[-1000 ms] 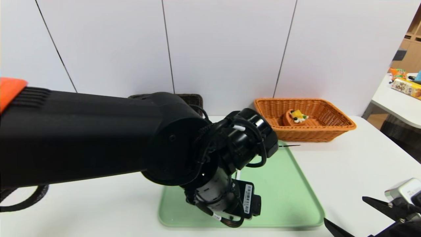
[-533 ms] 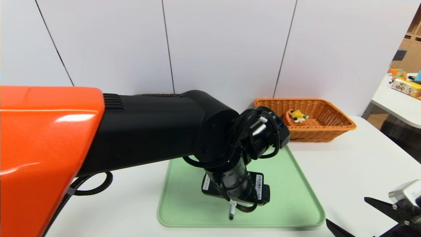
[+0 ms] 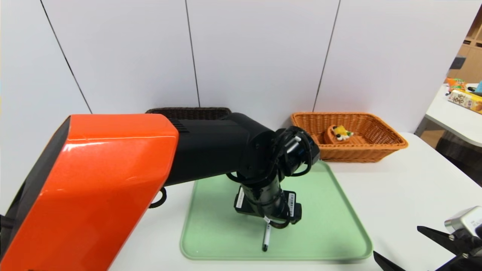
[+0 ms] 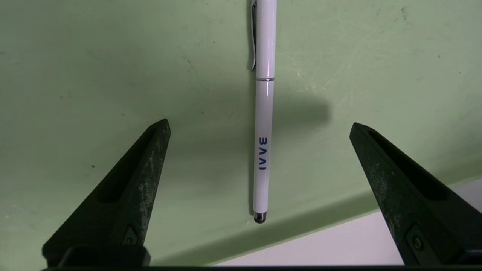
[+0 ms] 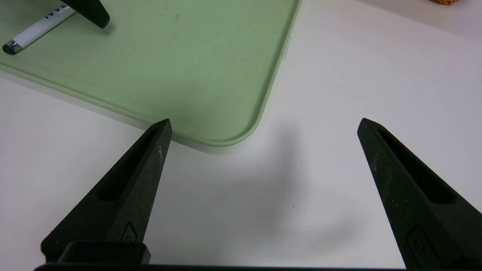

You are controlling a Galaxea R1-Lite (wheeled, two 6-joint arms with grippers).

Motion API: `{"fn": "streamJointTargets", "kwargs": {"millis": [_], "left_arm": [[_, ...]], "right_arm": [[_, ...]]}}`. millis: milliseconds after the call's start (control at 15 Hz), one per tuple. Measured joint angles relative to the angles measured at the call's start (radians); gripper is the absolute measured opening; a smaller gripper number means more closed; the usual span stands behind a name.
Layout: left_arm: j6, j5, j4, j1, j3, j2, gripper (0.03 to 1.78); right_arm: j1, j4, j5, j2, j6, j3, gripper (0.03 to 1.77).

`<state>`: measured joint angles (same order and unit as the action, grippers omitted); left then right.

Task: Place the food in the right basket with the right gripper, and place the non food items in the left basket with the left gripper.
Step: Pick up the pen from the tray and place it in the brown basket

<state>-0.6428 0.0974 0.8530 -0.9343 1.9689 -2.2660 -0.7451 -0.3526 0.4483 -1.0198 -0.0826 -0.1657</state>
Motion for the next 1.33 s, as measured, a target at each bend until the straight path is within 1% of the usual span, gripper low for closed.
{"fn": "streamJointTargets", "kwargs": {"millis": [600,800,933,1067,1133,1267,1333], "left_arm": [[0.012,-0.004,0.006,0.023,0.001,-0.033,1.69],[0.011,-0.002,0.034,0.023,0.001,-0.036,1.69],[0.010,-0.001,0.046,0.023,0.000,-0.039,1.37],[0.007,-0.004,0.045,0.018,-0.002,-0.039,1.09],[0.002,-0.005,0.045,0.016,-0.003,-0.040,0.97],[-0.002,-0.004,0.047,0.010,-0.005,-0.040,0.79],[0.002,-0.004,0.057,0.008,-0.005,-0.040,0.57]], "right_arm": [[0.000,-0.001,-0.001,0.000,0.003,0.008,1.70],[0.000,-0.001,-0.001,0.000,0.002,0.008,1.70],[0.000,-0.001,-0.001,0.001,0.003,0.008,1.70],[0.000,-0.002,-0.001,0.001,0.003,0.008,1.70],[0.000,-0.002,-0.001,0.001,0.003,0.008,1.70],[0.000,-0.004,-0.002,0.001,0.003,0.008,1.70],[0.000,-0.004,-0.001,0.001,0.003,0.007,1.70]]}}
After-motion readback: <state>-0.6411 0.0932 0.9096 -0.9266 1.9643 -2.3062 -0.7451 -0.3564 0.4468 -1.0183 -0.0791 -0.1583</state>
